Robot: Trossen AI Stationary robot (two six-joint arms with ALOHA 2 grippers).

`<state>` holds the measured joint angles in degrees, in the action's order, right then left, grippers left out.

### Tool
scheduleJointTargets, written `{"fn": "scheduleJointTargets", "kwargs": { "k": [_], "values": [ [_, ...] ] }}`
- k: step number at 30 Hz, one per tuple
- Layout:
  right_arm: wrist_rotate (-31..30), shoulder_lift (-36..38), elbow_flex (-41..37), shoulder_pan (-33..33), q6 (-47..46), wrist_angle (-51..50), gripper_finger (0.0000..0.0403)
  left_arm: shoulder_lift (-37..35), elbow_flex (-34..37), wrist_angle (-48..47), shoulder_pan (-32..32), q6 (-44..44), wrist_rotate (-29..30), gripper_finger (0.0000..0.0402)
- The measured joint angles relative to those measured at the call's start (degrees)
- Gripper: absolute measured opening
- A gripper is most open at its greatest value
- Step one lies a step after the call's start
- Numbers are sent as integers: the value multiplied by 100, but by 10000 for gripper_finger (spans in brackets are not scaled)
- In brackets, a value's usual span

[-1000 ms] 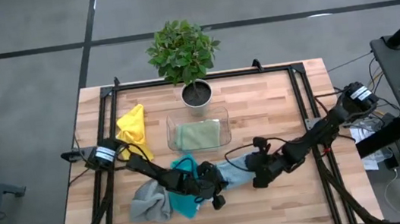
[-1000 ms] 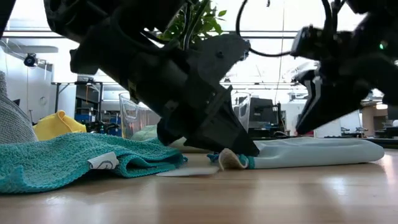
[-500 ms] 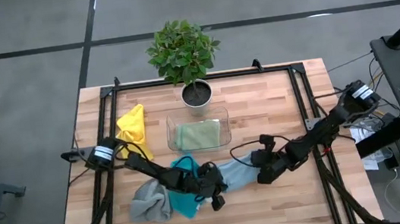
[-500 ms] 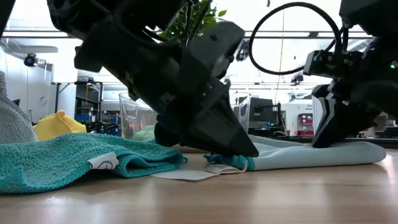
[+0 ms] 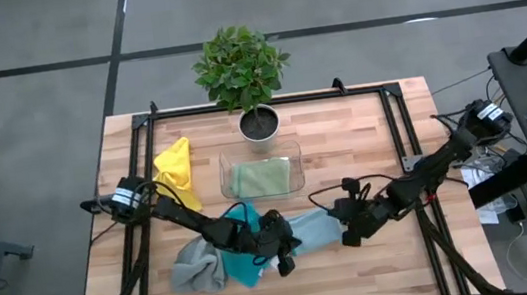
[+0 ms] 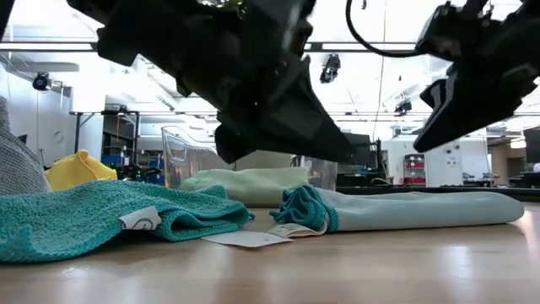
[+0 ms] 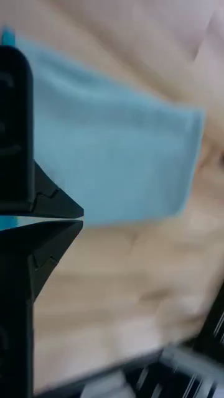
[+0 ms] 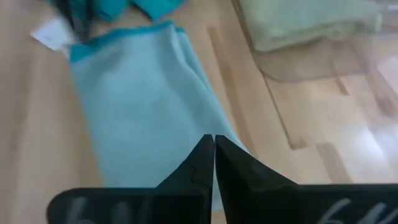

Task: Fold microfiber towels
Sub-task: Fold the light blue microfiber cloth

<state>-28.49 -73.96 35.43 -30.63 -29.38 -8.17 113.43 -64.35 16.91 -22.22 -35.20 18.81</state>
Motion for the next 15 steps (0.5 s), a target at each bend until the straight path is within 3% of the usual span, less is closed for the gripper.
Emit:
{"fn": "scheduleJointTargets", "kwargs": {
  "k": [5, 10, 15],
  "values": [
    [-793, -422, -275, -72, -59, 1312, 9, 92, 100, -44, 15, -40, 872, 3],
    [-1076, -1145, -636, -83, -62, 2671, 9, 87, 174, -198, 11, -44, 991, 3],
    [-1341, -1731, -712, -74, -297, 2844, 9, 87, 204, -761, 37, -343, 1092, 3]
  ]
}}
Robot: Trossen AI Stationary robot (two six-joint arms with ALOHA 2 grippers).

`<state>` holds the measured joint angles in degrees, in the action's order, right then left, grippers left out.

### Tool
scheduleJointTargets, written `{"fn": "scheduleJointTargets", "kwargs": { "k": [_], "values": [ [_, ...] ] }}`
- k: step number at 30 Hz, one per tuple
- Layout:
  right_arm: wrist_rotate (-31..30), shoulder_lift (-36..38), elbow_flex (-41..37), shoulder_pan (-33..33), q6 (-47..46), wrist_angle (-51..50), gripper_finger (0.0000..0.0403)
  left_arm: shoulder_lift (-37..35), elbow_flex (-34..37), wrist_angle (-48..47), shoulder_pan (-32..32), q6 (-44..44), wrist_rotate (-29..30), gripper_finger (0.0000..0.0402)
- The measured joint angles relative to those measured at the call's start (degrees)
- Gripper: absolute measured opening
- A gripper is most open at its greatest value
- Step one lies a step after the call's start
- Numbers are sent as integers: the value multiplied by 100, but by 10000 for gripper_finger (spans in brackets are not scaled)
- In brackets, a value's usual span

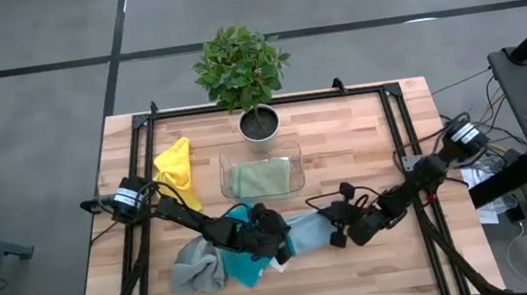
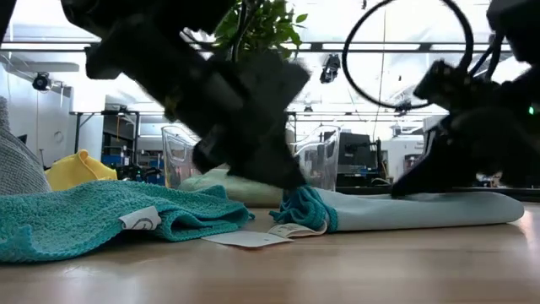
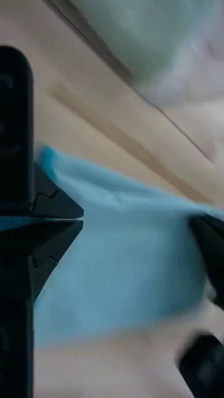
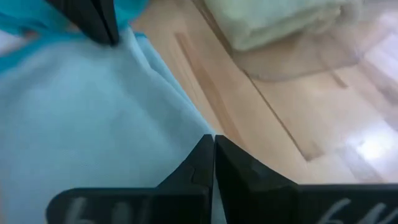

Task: Fold microfiber towels
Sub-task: Fold the light blue microfiber cloth

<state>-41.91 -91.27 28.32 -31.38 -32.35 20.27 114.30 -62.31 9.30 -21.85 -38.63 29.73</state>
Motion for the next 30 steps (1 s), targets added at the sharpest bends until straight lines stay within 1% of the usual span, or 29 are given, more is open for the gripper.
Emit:
{"fn": "scheduleJointTargets", "kwargs": {
  "k": [2, 4, 8, 13, 17, 19, 23, 25, 30],
  "values": [
    [-18, -161, 2, 0, -103, 13, 9, 2, 26, -295, 6, -142, 84, 3],
    [-26, -260, 2, 0, -112, 24, 9, 2, 27, -289, 11, -155, 84, 3],
    [-34, -228, 2, 0, -124, -17, 9, 1, 38, -290, 11, -151, 84, 3],
    [-8, 178, -7, -10, -68, -65, 9, -198, 38, -300, 0, -129, 66, 3],
    [58, 667, 15, -78, -17, -414, 9, -450, 40, -307, -73, 73, 35, 3],
    [221, 932, 13, -132, -9, -532, 9, -555, 21, -239, -119, 193, 10, 3],
    [854, 1291, 3, -302, 71, -546, 9, -655, 16, -70, -244, 280, -235, 3],
    [1051, 1337, -6, -392, 89, -501, 9, -546, 18, 119, -304, 283, -242, 3],
    [1315, 1264, -7, -614, 29, -494, 9, -143, 20, 852, -334, 294, -346, 3]
  ]
}}
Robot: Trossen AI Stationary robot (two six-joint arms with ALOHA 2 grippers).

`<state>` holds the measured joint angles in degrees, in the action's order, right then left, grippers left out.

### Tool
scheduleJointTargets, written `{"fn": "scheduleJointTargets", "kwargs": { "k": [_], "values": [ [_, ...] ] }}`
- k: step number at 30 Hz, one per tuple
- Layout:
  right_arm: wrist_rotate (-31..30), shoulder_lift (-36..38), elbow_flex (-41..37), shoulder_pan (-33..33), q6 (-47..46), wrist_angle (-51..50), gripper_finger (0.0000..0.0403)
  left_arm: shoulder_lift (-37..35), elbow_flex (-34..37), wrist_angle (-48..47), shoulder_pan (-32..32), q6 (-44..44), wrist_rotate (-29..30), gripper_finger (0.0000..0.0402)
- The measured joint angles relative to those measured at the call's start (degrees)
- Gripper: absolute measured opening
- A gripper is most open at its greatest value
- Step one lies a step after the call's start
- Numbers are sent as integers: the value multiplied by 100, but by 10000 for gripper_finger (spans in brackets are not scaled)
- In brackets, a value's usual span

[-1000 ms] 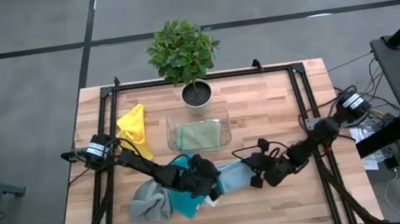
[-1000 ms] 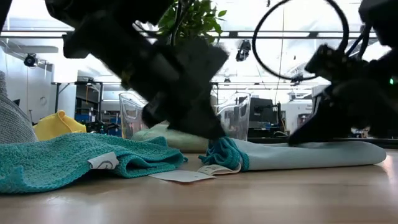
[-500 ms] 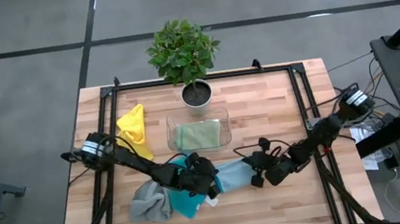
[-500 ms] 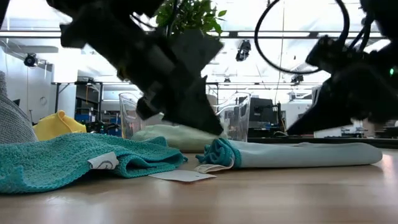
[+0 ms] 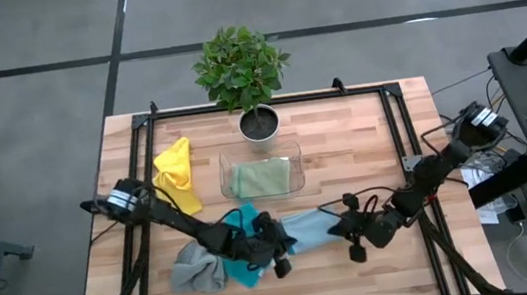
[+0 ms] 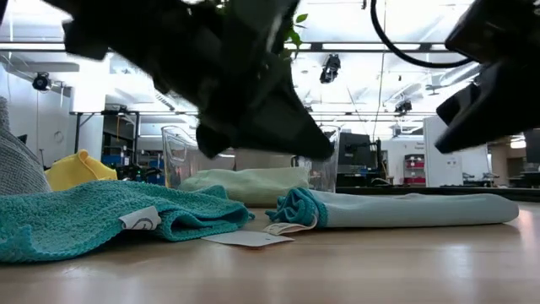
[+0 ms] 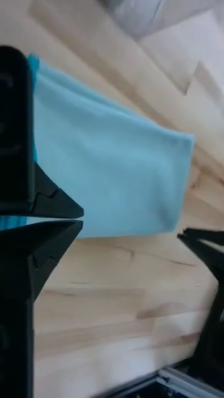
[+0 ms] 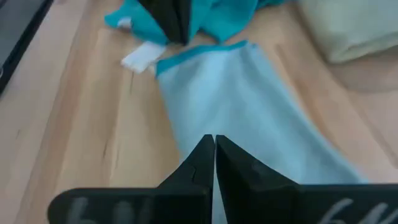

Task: Fold microfiber towels
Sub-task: Fold the light blue microfiber cloth

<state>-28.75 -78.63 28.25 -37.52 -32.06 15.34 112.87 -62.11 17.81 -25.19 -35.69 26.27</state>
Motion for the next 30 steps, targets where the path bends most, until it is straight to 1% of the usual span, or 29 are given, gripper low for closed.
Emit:
{"fn": "scheduleJointTargets", "kwargs": {
  "k": [5, 12, 15, 19, 23, 25, 27, 30],
  "values": [
    [76, -320, -23, -99, -339, -22, 9, 231, -2, 82, 4, -199, -449, 3],
    [330, -818, -33, -109, -670, -40, 9, 239, 2, -265, 0, -335, -1023, 3],
    [332, -844, -24, -112, -784, -91, 9, 239, 2, -423, 8, -451, -1209, 3],
    [372, -759, -26, -109, -782, -146, 9, 229, -39, -458, 9, -447, -1293, 3],
    [398, -631, 7, -112, -722, -215, 9, 70, -206, -504, 1, -273, -1500, 3],
    [393, -584, 58, -112, -650, -194, 9, -7, -297, -439, -6, -116, -1468, 3],
    [378, -550, 108, -112, -550, -180, 9, -41, -332, -450, -7, 10, -1274, 3],
    [111, -547, 179, -112, -411, -177, 9, 23, -343, -477, 1, 49, -565, 3]
  ]
}}
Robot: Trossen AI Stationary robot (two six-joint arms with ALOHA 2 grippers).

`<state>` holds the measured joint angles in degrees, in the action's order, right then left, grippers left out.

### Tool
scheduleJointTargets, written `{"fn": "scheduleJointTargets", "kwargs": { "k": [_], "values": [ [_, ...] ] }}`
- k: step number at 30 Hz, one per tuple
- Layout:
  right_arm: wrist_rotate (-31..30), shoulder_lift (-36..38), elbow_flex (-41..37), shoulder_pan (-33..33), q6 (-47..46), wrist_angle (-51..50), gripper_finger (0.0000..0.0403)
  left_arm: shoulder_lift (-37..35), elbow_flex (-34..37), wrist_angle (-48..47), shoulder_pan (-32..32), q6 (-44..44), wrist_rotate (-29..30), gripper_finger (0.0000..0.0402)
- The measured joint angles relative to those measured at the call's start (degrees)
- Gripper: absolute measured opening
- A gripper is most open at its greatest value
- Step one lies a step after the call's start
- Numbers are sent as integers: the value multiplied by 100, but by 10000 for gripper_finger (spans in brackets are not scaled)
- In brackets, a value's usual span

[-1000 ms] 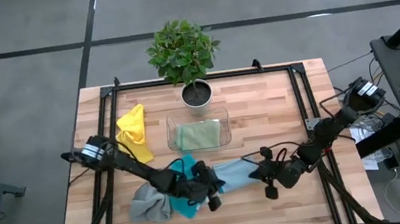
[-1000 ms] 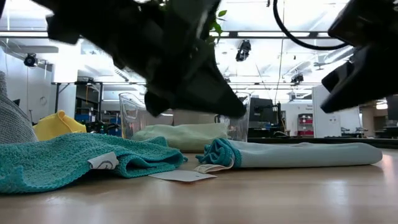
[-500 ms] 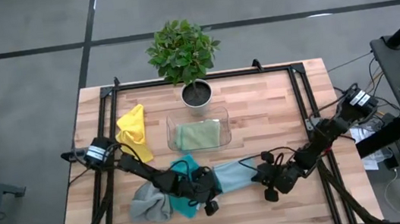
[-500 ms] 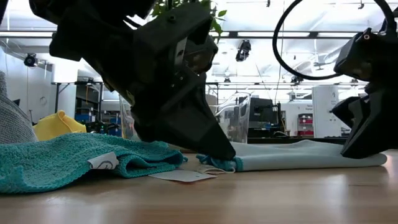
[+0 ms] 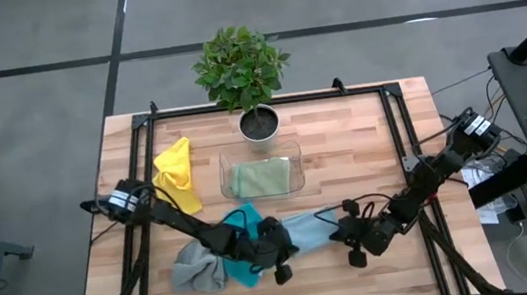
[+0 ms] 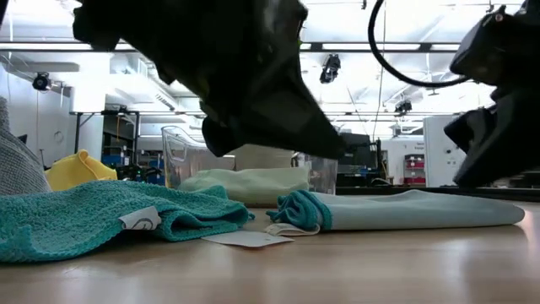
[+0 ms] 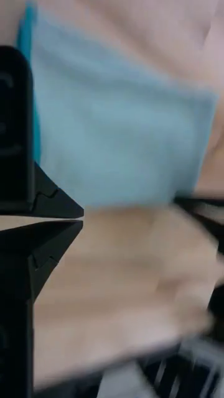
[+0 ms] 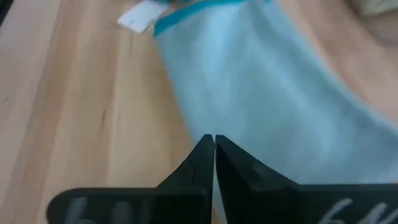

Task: Fold microfiber towels
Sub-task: Fold the light blue microfiber cloth

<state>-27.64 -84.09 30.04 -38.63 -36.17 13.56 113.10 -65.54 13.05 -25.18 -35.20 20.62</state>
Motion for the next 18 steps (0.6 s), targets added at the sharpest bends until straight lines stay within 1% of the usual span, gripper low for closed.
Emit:
{"fn": "scheduleJointTargets", "kwargs": {
  "k": [1, 3, 8, 11, 15, 18],
  "values": [
    [-168, 0, 12, 0, 20, 2, 9, 40, 6, 0, 8, 2, 223, 3],
    [-524, -17, 26, 17, 72, 9, 9, 123, 22, -17, 25, 0, 394, 3],
    [-1174, -157, -19, 163, 14, 7, 9, 346, 28, -18, 43, -43, 325, 3],
    [-1248, -302, -24, 335, 11, 47, 9, 458, 26, -1, 43, -97, 83, 3],
    [-1275, -612, -38, 500, -100, 33, 9, 524, 20, 38, 40, -199, -26, 3],
    [-1359, -795, -57, 556, -355, 37, 9, 520, 20, 32, 36, -199, -63, 3]
  ]
}}
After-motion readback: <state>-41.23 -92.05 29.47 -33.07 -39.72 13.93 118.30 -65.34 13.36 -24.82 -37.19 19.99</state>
